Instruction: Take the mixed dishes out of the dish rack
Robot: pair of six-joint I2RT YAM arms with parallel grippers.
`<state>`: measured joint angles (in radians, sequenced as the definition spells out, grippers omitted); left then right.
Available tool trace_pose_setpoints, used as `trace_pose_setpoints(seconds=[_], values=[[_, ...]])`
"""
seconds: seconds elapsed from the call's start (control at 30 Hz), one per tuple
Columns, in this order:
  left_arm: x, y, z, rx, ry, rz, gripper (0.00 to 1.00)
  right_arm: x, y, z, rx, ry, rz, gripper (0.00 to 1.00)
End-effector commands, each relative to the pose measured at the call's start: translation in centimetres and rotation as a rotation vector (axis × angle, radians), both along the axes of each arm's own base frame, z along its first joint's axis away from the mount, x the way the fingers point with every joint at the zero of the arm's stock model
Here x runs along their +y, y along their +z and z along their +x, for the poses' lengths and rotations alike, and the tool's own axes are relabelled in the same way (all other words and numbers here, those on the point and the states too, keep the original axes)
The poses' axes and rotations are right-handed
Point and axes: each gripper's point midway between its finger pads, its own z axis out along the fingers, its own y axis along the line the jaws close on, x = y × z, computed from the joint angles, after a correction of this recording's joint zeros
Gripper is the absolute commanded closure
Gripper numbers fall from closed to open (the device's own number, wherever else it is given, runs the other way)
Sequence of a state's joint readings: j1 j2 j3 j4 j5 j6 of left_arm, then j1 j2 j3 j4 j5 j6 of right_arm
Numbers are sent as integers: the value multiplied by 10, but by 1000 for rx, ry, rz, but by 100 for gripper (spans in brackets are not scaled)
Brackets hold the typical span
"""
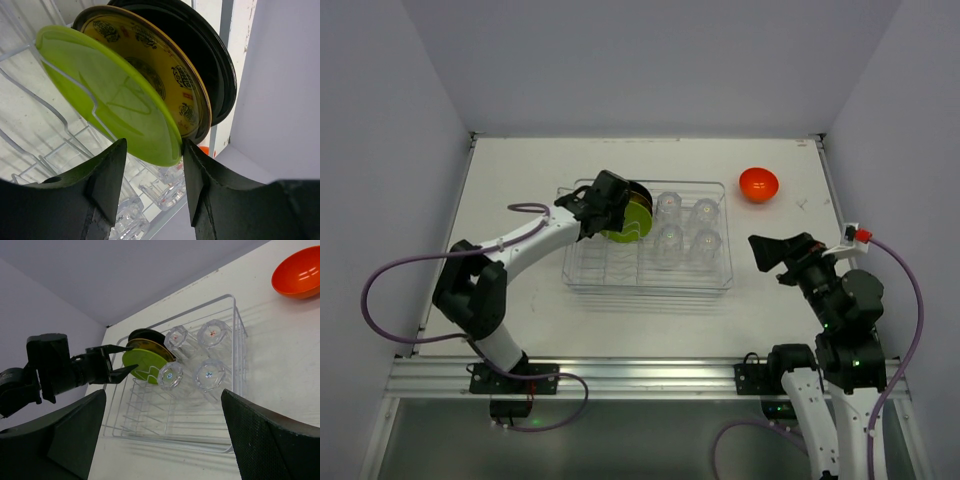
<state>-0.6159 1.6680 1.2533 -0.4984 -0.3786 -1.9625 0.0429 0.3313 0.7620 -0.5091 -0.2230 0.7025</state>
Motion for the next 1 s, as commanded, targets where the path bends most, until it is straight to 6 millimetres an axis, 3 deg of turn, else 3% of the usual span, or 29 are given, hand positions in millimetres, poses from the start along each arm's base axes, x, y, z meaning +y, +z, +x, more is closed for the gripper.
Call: trace_pose_setpoints(seconds=[0.0, 0.1, 0.33, 0.77, 0.97], values=[[5, 12, 15, -31, 85, -25, 49, 0, 0, 1, -18, 4, -19, 1], [5, 11, 17, -27, 90, -15, 49, 1, 2, 0, -21, 12, -20, 1], [6, -4, 8, 44, 96, -1, 62, 1, 4, -2, -26, 10, -31, 1], [6, 19, -12, 20, 105, 6, 71, 7, 11, -11, -42, 53, -34, 1], [9, 10, -18, 38, 114, 15, 74, 9, 15, -16, -53, 64, -33, 1]])
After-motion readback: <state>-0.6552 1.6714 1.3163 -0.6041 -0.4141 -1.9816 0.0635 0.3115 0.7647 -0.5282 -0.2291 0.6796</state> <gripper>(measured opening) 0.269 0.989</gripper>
